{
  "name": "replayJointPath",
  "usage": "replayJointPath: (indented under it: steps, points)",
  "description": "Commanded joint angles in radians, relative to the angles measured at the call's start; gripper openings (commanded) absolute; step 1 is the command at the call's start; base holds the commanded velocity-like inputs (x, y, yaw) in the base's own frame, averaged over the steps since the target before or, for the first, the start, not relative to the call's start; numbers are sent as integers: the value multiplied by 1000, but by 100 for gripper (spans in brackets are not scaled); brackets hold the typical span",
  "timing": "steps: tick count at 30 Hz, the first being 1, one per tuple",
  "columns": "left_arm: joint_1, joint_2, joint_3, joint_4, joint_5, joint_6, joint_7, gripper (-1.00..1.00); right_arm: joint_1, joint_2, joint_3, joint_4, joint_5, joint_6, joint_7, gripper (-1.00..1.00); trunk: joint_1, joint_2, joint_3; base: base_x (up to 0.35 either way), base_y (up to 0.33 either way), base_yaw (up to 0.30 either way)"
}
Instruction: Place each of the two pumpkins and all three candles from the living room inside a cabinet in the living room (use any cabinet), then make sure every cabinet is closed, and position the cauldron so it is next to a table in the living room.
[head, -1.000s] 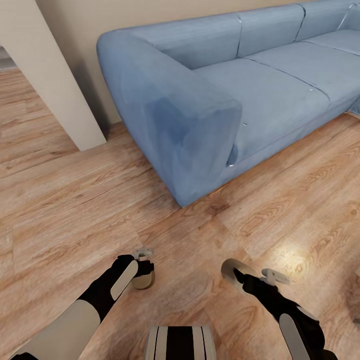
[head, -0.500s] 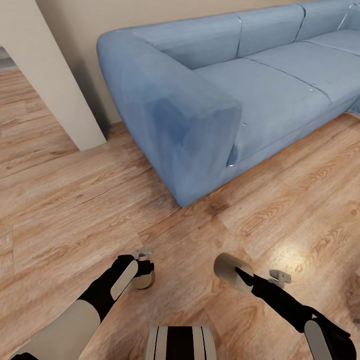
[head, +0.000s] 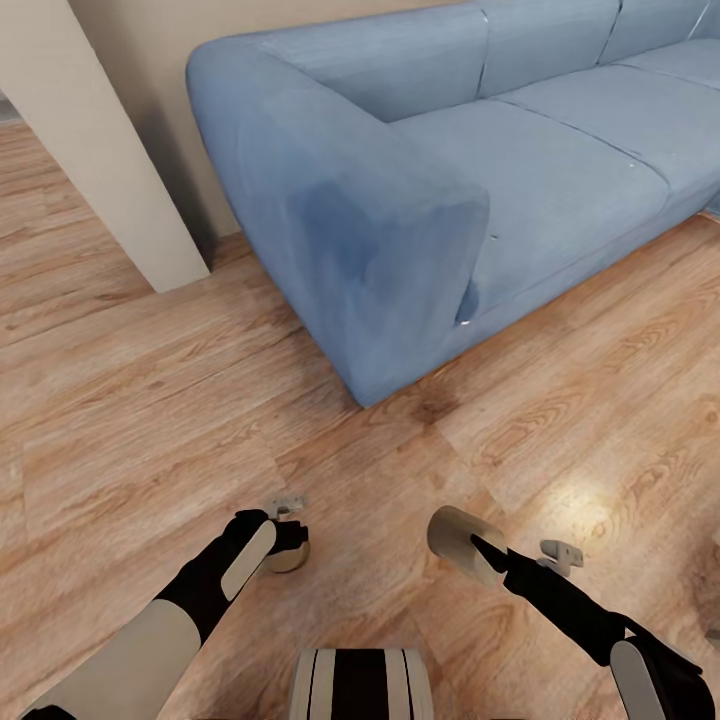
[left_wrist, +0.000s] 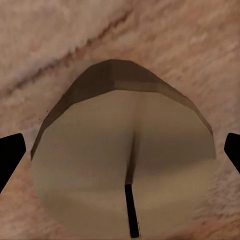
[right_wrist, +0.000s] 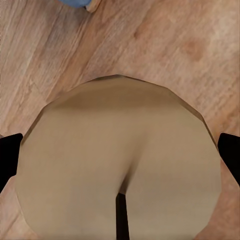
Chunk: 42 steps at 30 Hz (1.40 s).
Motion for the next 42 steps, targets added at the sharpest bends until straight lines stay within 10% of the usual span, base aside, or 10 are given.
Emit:
replayJointPath:
  steps: [1,42]
  points:
    - [-1,1,-3,-1,10,1,9,100,-1,0,-2,-1,-6,8,1,-100,0,0,-1,0,0,0]
    - [-1,0,-5,2,10,3,9,100,-1,-1,-2,-1,-5,10,1,-100,3,-2,-24,0,0,0]
